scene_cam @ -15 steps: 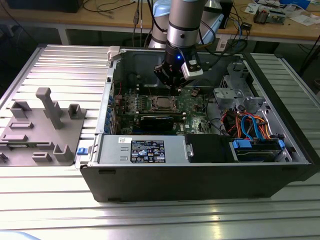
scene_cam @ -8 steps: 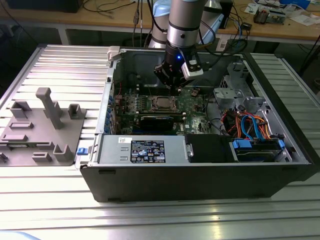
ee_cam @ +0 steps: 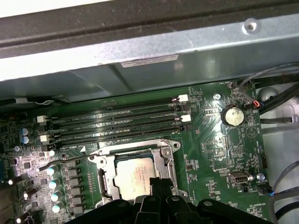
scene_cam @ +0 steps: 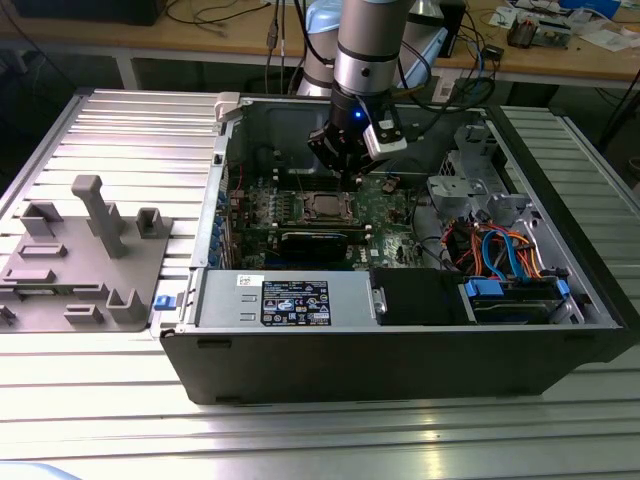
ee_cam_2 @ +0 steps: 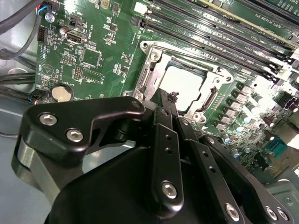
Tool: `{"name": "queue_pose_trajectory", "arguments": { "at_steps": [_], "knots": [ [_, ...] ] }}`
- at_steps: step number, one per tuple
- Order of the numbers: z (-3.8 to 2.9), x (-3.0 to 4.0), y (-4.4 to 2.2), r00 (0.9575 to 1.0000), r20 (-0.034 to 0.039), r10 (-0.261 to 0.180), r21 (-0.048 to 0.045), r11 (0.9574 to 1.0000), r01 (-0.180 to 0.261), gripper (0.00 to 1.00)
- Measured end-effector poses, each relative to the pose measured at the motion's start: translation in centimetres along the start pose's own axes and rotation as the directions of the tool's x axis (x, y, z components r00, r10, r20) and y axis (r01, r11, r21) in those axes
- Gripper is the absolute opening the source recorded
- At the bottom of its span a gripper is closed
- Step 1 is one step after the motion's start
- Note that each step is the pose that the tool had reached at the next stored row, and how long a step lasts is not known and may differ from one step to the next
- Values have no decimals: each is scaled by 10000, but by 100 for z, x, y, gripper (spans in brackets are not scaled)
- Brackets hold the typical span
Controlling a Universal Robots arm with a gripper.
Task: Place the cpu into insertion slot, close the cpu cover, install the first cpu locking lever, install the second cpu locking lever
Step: 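Install the first cpu locking lever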
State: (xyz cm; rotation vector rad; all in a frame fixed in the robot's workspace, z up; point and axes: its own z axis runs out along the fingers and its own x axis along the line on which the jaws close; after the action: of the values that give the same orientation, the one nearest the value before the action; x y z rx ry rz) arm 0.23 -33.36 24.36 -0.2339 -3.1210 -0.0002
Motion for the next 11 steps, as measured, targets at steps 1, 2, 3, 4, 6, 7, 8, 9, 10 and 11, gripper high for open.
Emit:
{"name": "queue_pose_trajectory", "arguments": {
  "at_steps": [1,2,3,4,6,7,8,9,10,11],
  "knots": [
    [0,0,0,10000,0,-6,0,10000,6,11],
    [0,0,0,10000,0,-17,0,10000,17,11],
    [0,0,0,10000,0,-23,0,10000,23,11],
    [0,0,0,10000,0,-35,1,10000,35,11],
    [0,0,0,10000,0,-53,1,10000,53,11],
    [0,0,0,10000,0,-60,1,10000,60,11],
    [0,0,0,10000,0,-67,0,10000,67,11],
    [0,0,0,10000,0,-73,1,10000,73,11],
    [0,0,0,10000,0,-80,0,10000,80,11],
    [0,0,0,10000,0,-88,1,10000,88,11]
  ]
}}
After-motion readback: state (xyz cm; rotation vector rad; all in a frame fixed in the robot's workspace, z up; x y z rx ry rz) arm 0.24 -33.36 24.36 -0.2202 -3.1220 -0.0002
